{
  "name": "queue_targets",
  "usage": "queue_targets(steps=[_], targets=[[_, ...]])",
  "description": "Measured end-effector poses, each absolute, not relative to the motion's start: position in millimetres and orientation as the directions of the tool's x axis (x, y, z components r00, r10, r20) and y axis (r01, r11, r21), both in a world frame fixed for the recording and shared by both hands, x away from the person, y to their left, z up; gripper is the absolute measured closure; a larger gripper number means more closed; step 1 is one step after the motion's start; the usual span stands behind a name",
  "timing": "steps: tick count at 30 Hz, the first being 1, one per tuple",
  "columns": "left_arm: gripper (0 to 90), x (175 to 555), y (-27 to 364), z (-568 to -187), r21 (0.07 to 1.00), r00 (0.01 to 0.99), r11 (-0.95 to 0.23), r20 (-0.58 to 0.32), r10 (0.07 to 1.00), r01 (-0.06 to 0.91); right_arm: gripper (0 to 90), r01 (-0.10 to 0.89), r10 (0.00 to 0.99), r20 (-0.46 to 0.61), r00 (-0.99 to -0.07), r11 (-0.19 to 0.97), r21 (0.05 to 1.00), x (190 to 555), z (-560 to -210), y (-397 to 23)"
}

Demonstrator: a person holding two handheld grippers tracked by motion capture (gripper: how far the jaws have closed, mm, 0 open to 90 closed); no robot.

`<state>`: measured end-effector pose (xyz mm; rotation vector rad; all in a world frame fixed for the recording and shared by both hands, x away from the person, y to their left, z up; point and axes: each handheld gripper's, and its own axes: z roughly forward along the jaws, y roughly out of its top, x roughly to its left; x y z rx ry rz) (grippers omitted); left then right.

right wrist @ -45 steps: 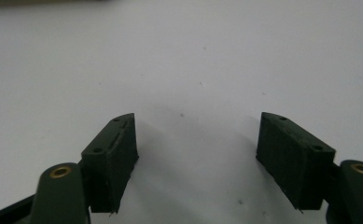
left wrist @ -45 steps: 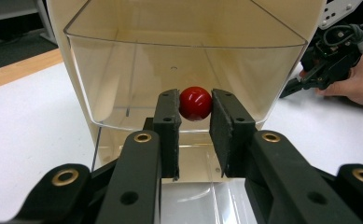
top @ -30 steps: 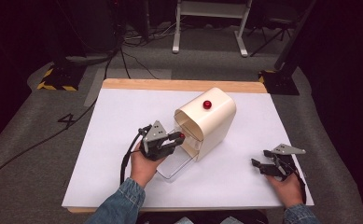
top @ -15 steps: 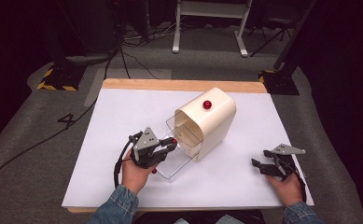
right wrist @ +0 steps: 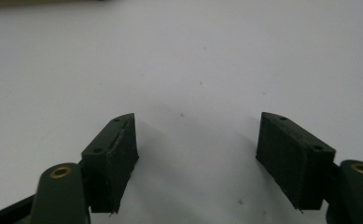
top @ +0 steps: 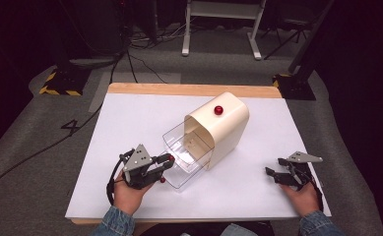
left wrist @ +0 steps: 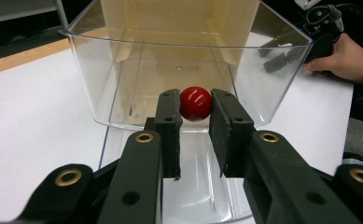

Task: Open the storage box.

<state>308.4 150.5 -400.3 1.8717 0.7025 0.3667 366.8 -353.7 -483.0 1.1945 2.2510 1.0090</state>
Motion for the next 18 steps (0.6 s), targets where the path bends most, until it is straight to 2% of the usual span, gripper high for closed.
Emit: queue_targets(steps=[18], targets=[[73.1, 301, 163, -410, 0.905, 0.783, -0.292, -0.069, 0.619, 0.310, 28.8, 0.544, 0.831, -0.012, -0.556, 0.375, 0.751, 367, -483, -354]])
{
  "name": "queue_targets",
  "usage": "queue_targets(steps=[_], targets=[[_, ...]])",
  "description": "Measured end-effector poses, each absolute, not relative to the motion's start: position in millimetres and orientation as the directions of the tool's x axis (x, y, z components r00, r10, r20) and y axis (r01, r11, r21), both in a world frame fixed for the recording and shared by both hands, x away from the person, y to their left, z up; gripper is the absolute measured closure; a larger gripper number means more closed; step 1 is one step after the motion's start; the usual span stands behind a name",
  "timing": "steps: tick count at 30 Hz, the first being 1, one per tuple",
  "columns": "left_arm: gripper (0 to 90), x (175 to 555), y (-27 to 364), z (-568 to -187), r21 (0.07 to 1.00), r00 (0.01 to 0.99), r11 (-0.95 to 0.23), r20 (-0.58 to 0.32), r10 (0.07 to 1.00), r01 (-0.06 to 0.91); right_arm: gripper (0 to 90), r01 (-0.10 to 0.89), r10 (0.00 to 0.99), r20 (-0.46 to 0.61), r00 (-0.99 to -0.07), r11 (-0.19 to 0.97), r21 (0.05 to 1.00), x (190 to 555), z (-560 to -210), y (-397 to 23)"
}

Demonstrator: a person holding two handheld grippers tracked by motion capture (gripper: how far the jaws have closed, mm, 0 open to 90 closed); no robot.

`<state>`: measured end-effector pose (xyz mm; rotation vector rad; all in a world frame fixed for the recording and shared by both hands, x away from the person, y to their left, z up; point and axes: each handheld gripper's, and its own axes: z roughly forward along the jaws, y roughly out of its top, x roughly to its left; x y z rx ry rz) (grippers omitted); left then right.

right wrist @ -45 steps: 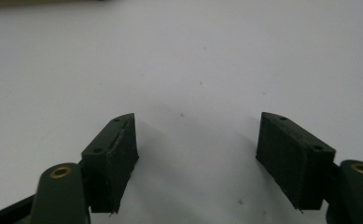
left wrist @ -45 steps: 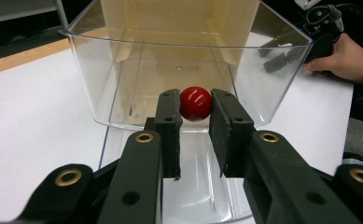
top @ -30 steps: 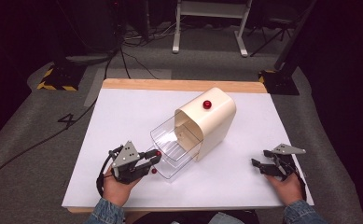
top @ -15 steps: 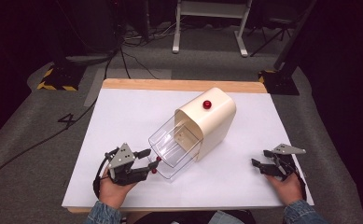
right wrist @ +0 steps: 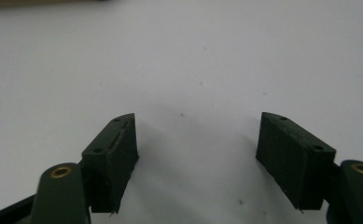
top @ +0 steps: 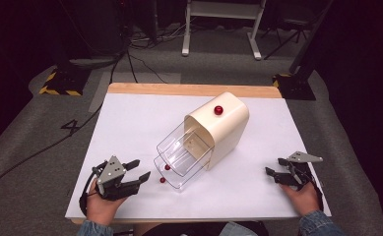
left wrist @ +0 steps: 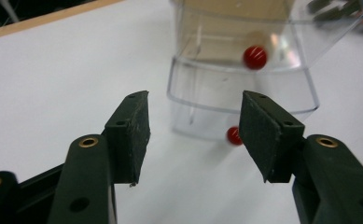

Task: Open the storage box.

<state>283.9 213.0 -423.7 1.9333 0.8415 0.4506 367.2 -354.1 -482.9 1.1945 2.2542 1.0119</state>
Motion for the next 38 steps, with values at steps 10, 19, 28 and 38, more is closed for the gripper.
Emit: queue_targets(steps=[10, 19, 28, 38], targets=[[36.2, 288, 249, -439, 0.805, 0.637, -0.394, 0.027, 0.771, 0.443, 28.8, 0.544, 0.830, -0.009, -0.558, 0.375, 0.751, 367, -483, -354], [26.7, 299, 270, -462, 0.726, 0.591, -0.403, -0.004, 0.807, 0.557, 28.8, 0.545, 0.829, -0.009, -0.559, 0.375, 0.750, 367, -483, -354], [15.9, 308, 272, -481, 0.676, 0.599, -0.429, -0.022, 0.801, 0.599, 28.8, 0.544, 0.830, -0.009, -0.558, 0.375, 0.750, 367, -483, -354], [14.8, 306, 270, -482, 0.677, 0.601, -0.437, -0.010, 0.799, 0.592, 28.8, 0.545, 0.830, -0.009, -0.558, 0.374, 0.750, 367, -483, -354]])
